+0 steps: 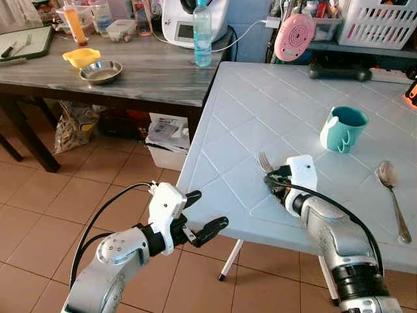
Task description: Setting the table
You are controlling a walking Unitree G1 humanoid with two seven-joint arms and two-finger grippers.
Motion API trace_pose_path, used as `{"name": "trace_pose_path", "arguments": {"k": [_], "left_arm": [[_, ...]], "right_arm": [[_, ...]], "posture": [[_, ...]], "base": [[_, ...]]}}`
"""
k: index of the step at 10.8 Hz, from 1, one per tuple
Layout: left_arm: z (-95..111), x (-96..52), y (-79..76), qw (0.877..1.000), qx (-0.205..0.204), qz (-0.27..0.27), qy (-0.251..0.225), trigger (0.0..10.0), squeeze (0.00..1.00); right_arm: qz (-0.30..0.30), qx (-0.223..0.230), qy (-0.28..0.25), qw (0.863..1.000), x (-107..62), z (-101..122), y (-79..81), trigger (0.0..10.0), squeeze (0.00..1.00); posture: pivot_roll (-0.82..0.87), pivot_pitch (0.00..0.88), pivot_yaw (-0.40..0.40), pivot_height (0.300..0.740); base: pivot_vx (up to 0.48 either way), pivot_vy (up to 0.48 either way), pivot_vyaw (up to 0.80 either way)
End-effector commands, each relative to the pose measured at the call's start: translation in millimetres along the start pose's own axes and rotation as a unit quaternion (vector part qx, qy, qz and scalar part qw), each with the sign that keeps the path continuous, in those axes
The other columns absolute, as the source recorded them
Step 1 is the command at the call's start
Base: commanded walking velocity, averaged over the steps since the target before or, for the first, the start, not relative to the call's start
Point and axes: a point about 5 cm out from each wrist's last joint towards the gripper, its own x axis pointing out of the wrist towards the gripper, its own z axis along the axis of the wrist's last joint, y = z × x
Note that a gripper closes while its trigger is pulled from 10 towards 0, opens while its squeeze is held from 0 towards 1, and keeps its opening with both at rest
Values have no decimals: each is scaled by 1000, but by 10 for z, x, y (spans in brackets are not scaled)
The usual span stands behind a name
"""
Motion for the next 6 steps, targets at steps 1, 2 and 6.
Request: {"name": "trace_pose_path", "arguments": {"k": [1, 2, 6], "left_arm": [[37, 9, 0, 1000, 6, -2, -2, 10000, 0], [35, 17, 3, 1000, 5, -2, -3, 10000, 0], [54, 32, -12, 1000, 4, 1, -7, 10000, 0]], "right_arm": [[1, 18, 57, 998, -27, -265, 7, 0, 0], [0, 18, 59, 998, -35, -270, 5, 0, 0], [-6, 10, 68, 998, -24, -277, -21, 0, 0]], "posture": [[-3, 71, 43, 740], [-5, 68, 41, 740], [-5, 61, 32, 740]], "base": [[0, 0, 0], [0, 0, 0], [0, 0, 0]]}}
